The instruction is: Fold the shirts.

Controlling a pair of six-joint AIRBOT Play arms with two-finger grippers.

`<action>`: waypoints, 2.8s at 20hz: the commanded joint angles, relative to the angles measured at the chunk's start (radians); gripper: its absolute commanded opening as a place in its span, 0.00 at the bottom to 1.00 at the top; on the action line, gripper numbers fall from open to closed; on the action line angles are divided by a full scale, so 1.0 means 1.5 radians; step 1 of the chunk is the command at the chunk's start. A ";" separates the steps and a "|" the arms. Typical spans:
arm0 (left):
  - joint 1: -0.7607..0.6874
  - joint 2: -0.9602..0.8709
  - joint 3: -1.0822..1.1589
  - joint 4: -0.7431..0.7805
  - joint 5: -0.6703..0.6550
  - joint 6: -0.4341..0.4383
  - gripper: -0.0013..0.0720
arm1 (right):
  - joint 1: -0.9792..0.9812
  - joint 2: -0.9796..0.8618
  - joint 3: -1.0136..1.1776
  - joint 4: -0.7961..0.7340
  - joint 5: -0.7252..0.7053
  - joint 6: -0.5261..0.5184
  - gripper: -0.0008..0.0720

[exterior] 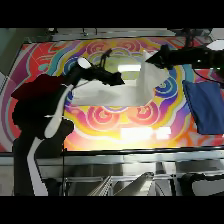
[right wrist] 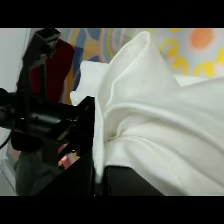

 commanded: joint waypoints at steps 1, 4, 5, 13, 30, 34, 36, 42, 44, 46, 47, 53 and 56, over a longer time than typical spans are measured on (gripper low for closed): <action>0.098 0.122 -0.009 -0.046 -0.141 0.001 0.02 | 0.116 -0.006 0.002 0.054 -0.148 -0.017 0.03; 0.195 0.251 -0.086 -0.045 -0.126 0.021 0.02 | 0.237 -0.062 0.039 0.102 -0.273 -0.047 0.03; 0.221 0.280 -0.105 -0.045 -0.127 0.024 0.02 | 0.276 -0.089 0.055 0.114 -0.312 -0.055 0.03; 0.325 0.393 -0.257 -0.045 -0.125 0.066 0.02 | 0.425 -0.330 0.228 0.365 -0.394 -0.234 0.48; 0.302 0.370 -0.292 0.257 -0.079 -0.032 0.02 | 0.095 -0.196 0.245 -0.113 0.083 0.128 0.03; 0.243 0.256 -0.255 0.347 -0.077 -0.069 0.02 | 0.042 -0.202 0.244 -0.141 0.119 0.164 0.29; 0.215 0.197 -0.208 0.345 -0.112 -0.069 0.02 | 0.029 -0.213 0.244 -0.159 0.133 0.170 0.68; 0.185 0.232 -0.166 0.307 -0.213 -0.055 0.03 | 0.038 -0.311 0.244 -0.224 0.169 0.206 0.91; 0.209 0.310 -0.228 0.205 -0.213 -0.022 0.03 | 0.058 -0.349 0.244 -0.208 0.155 0.204 0.91; 0.236 0.392 -0.304 0.138 -0.213 -0.005 0.03 | 0.079 -0.383 0.244 -0.159 0.129 0.185 0.91; 0.248 0.433 -0.340 0.129 -0.213 -0.004 0.03 | 0.088 -0.395 0.244 -0.131 0.111 0.173 0.91; 0.295 0.619 -0.499 0.126 -0.112 0.002 0.03 | 0.132 -0.416 0.244 -0.042 0.026 0.134 0.22; 0.318 0.674 -0.552 0.126 -0.077 0.005 0.03 | 0.136 -0.397 0.252 -0.009 0.042 0.120 0.03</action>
